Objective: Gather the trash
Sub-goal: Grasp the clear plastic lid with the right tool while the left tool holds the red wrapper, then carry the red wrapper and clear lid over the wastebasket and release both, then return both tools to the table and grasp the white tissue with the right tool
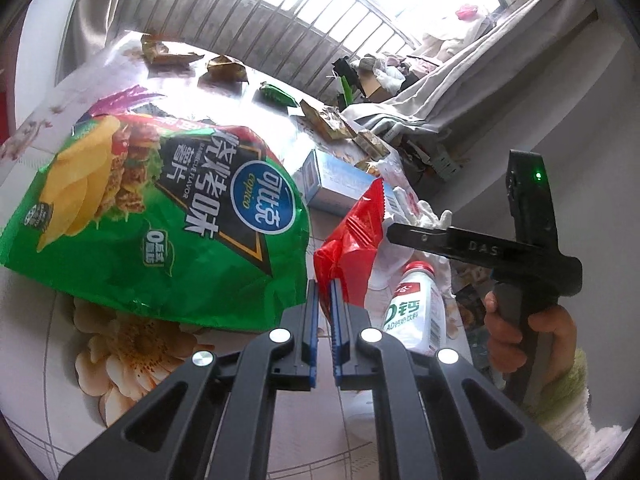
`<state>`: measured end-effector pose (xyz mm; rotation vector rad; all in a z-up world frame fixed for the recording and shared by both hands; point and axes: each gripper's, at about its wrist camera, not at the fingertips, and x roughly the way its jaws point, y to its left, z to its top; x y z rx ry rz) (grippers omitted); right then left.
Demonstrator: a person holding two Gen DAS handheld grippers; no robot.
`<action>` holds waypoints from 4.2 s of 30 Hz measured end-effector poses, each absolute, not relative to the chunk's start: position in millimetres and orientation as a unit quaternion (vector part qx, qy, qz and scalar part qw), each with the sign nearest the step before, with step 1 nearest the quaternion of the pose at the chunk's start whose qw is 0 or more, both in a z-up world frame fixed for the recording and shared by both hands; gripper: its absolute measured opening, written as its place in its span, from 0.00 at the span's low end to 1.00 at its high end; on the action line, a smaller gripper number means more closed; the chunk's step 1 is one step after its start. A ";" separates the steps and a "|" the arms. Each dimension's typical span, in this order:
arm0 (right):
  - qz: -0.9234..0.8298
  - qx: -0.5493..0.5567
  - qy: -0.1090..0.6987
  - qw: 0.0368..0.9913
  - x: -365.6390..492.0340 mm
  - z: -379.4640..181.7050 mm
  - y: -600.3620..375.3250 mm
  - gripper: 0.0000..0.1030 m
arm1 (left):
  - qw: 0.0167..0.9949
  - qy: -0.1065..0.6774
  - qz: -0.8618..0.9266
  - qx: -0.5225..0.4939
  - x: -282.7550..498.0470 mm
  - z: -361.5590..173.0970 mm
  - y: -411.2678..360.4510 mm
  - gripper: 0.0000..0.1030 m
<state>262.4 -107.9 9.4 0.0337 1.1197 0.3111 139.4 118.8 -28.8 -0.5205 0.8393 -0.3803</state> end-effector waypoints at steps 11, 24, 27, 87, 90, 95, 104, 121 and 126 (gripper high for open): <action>0.155 0.032 0.504 0.849 257.0 18.3 -112.1 0.48 | 0.873 0.387 -0.171 -0.242 136.9 -22.9 124.1 0.05; 0.155 0.022 0.524 0.837 259.1 11.3 -108.8 0.52 | 0.874 0.386 -0.170 -0.243 136.8 -21.4 128.4 0.05; 0.151 0.008 0.527 0.837 261.4 8.5 -103.8 0.65 | 0.873 0.387 -0.168 -0.244 137.3 -23.0 129.9 0.05; -0.333 0.517 0.353 0.705 -56.8 -128.2 -627.3 0.75 | 0.707 0.560 -0.405 0.150 142.1 -113.2 -511.3 0.63; -0.331 0.528 0.358 0.696 -63.4 -147.0 -622.1 0.75 | 0.713 0.554 -0.406 0.141 140.8 -116.4 -499.6 0.65; -0.326 0.530 0.363 0.693 -80.0 -154.2 -606.6 0.75 | 0.722 0.534 -0.418 0.137 143.1 -106.3 -481.0 0.67; -0.299 0.510 0.357 0.723 -88.9 -124.7 -565.1 0.75 | 0.736 0.515 -0.430 0.095 133.3 -56.7 -436.1 0.69; -0.156 0.411 0.374 0.816 -13.8 -43.0 -475.0 0.77 | 0.790 0.458 -0.408 0.011 125.5 21.0 -227.8 0.78; -0.110 0.371 0.383 0.839 23.0 -20.1 -444.3 0.77 | 0.809 0.446 -0.383 -0.024 138.1 34.0 -163.7 0.79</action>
